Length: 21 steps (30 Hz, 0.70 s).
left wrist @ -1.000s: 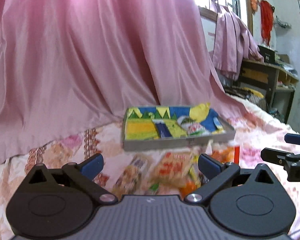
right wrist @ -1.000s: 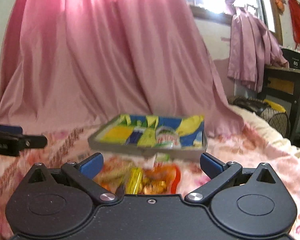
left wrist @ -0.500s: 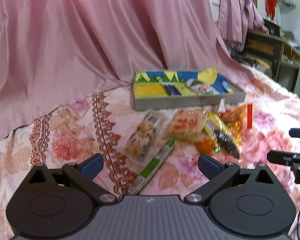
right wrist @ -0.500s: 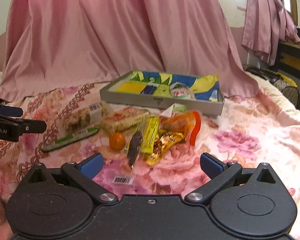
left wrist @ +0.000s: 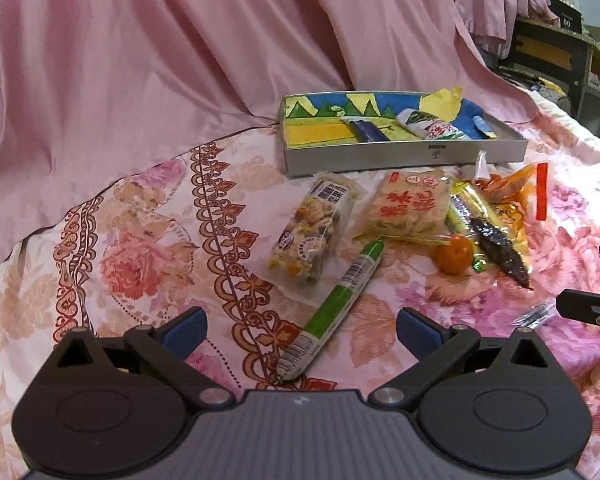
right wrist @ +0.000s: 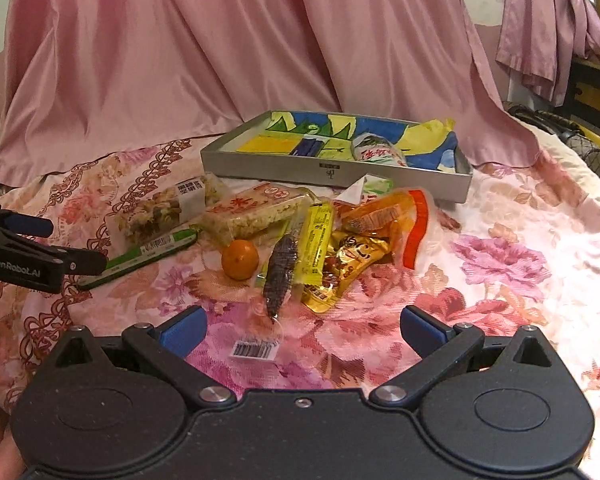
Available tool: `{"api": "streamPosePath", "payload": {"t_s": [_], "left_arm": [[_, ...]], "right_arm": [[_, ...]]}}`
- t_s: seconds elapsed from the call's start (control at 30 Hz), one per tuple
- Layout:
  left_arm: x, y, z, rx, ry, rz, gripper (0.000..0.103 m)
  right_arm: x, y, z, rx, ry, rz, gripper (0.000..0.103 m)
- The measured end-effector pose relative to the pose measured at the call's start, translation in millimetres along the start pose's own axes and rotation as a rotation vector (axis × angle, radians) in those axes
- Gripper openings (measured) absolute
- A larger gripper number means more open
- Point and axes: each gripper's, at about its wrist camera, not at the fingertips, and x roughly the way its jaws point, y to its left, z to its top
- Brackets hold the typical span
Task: Organize snacks
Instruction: 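Grasp the green tube with the left tool while the right tool grasps the dried meat stick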
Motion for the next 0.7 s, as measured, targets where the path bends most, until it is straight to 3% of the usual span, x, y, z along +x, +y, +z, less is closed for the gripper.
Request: {"api": "streamPosePath", "payload": {"t_s": [0.37,0.5,0.6,0.7], "left_arm": [[20,-4,6,0.072,0.028,-0.025,0.103],[27,-2,8,0.088,0.037,-0.040,0.101],[30,0,9,0.087,0.043,-0.062,0.093],[35,2,11,0.073,0.071,-0.084,0.075]], "right_arm": [[32,3,9,0.034,0.002,0.047,0.102],[43,1,7,0.039,0.018,0.058,0.096],[47,-2,4,0.058,0.031,0.082,0.091],[50,-2,4,0.066,0.030,0.093,0.088]]}}
